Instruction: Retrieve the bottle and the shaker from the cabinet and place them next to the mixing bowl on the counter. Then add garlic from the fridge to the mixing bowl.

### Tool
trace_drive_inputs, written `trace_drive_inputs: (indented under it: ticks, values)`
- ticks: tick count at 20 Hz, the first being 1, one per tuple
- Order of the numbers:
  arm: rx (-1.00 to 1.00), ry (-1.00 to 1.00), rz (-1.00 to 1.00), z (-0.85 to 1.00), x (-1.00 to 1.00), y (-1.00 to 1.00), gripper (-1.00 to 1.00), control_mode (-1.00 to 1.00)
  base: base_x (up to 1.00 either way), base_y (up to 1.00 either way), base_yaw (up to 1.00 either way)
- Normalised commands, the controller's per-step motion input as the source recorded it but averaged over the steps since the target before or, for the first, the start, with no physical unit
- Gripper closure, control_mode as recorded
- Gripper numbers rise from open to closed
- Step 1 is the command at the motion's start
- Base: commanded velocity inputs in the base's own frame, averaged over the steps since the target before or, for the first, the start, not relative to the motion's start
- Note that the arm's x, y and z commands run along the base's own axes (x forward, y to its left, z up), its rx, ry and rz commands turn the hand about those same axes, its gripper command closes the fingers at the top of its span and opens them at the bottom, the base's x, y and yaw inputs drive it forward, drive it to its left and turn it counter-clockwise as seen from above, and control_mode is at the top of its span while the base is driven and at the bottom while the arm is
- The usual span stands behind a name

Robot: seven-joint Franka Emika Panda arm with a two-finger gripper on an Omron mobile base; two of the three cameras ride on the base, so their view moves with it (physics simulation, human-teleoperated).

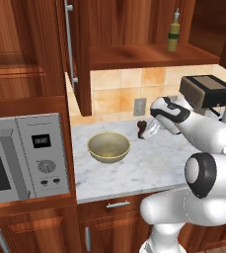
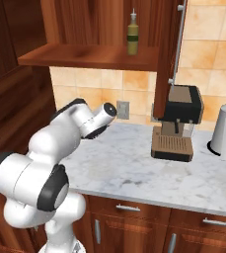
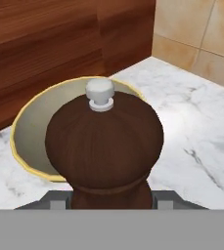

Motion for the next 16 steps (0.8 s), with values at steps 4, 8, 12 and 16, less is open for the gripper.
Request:
trace_drive_inputs:
  ticks: [4, 8, 12, 16]
  values:
    - [0.00, -0.01, 0.00, -0.19, 0.13, 0.00, 1.00, -1.00, 0.00, 0.00, 0.00]
    - [0.01, -0.03, 0.00, -0.04, 0.39, 0.00, 1.00, -1.00, 0.00, 0.00, 0.00]
    - [0.09, -0.01, 0.00, 0.00, 0.20, 0.00, 1.00, -1.00, 0.00, 0.00, 0.00]
    - [0.11, 0.00, 0.13, -0.03, 0.00, 0.00, 1.00, -1.00, 0.00, 0.00, 0.00]
